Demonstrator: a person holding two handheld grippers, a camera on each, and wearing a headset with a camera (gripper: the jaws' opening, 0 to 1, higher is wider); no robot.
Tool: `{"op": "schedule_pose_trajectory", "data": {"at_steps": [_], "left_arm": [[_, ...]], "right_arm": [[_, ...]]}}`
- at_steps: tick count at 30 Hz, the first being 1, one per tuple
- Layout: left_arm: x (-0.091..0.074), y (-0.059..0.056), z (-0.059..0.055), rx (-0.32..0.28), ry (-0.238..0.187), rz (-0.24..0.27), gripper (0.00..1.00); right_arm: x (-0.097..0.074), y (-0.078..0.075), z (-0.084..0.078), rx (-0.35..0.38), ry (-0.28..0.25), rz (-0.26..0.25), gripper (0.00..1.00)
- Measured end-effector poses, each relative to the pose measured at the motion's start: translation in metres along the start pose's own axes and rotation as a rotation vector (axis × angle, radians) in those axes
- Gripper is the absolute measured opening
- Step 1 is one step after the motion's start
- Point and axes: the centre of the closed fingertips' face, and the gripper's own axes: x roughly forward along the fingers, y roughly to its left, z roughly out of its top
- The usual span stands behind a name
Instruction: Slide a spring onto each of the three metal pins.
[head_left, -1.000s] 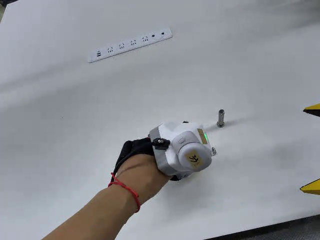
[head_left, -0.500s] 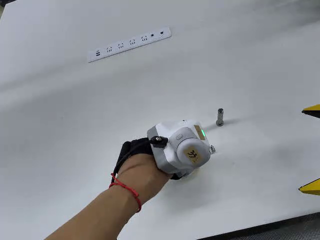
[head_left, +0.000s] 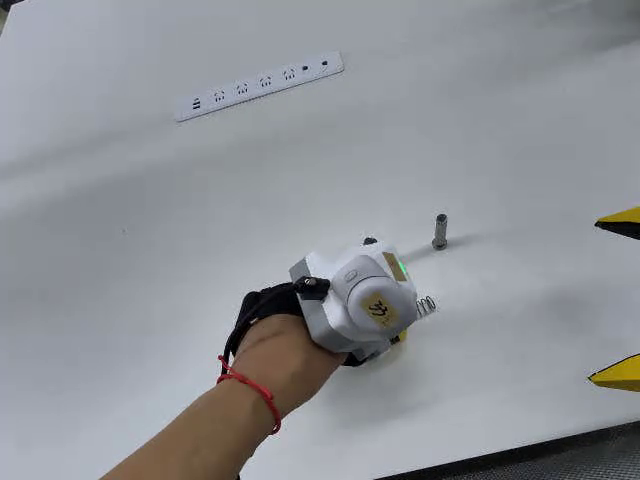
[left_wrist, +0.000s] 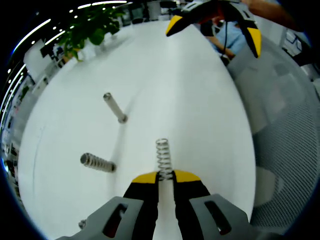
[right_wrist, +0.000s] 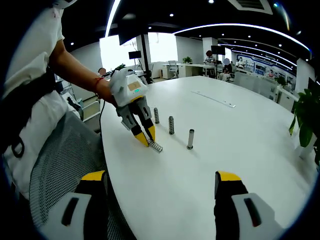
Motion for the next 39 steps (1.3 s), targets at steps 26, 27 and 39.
{"op": "schedule_pose_trajectory", "data": {"at_steps": [26,27,39], "left_arm": [[-0.065,-0.007,0.039,-0.173,-0.312,0.035,0.11],[-0.071,-0.006,0.042,-0.182,-0.337,0.044,0.11],[-0.128,-0.004,0.071,-0.263,-0.569,0.102,0.10]], "right_arm": [[0.004,0.008,0.049,-0.028,-0.053,0.023,0.79],[0.005,0.009,0.054,-0.024,-0.062,0.026,0.78],[0.014,0.026,0.118,0.059,-0.179,0.059,0.62]]}}
